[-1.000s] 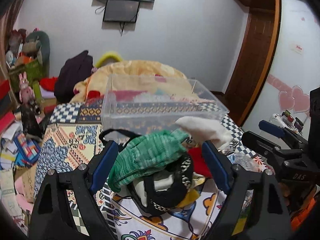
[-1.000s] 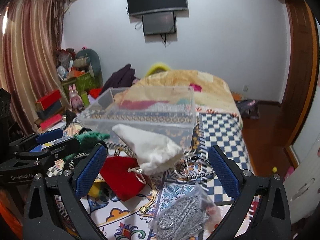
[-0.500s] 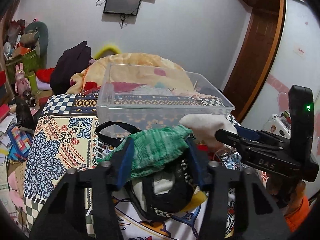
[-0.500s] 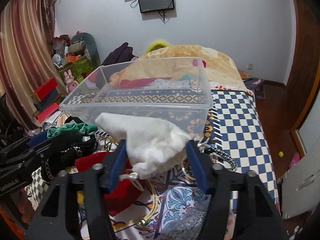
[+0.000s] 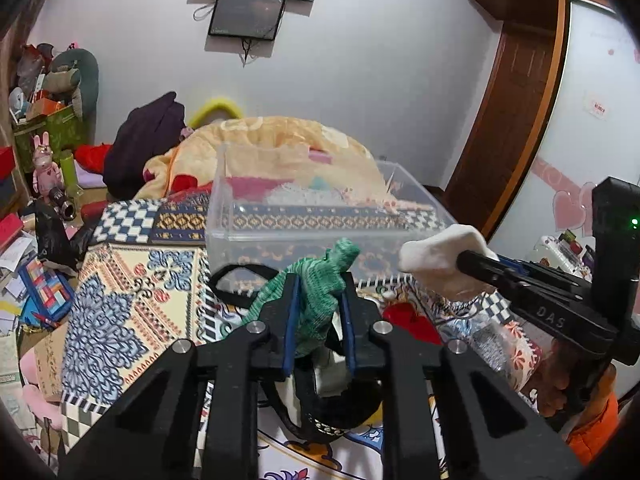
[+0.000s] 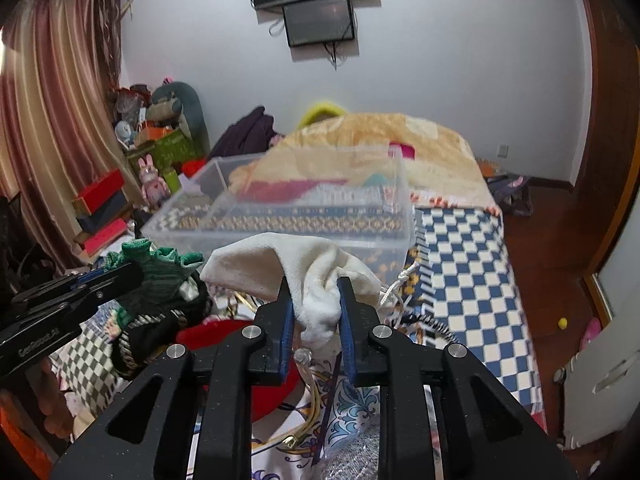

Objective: Organize soft objects
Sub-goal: 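Carry both cloths over the clear box and open both tools to drop them in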

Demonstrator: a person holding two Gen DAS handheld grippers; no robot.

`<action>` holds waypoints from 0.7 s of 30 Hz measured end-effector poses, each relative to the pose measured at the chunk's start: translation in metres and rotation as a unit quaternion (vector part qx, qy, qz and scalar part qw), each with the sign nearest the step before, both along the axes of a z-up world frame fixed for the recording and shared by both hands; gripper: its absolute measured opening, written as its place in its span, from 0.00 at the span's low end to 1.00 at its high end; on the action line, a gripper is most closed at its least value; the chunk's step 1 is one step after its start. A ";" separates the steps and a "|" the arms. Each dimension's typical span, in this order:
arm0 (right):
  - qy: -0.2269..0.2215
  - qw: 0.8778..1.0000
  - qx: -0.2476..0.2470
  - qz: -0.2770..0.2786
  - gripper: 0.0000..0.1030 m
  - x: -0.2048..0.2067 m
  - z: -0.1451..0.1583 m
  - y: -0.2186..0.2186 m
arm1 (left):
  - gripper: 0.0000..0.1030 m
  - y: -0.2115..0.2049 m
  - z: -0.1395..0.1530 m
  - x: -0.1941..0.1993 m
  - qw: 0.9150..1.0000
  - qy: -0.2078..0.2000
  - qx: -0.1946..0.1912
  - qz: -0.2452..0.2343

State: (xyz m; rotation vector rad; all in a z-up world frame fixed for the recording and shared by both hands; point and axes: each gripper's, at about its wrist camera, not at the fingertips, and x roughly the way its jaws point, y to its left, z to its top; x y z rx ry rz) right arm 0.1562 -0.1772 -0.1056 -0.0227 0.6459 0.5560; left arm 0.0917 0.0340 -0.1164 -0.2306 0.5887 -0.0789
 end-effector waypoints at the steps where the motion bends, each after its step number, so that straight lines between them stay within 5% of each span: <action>1: -0.004 1.000 0.002 0.000 0.18 -0.001 0.003 -0.001 | 0.16 0.001 0.004 -0.001 1.000 -0.005 0.000 0.001; 21: -0.068 0.997 0.039 -0.011 0.18 0.012 0.050 -0.008 | 0.13 0.018 0.081 0.017 0.996 -0.089 0.015 0.008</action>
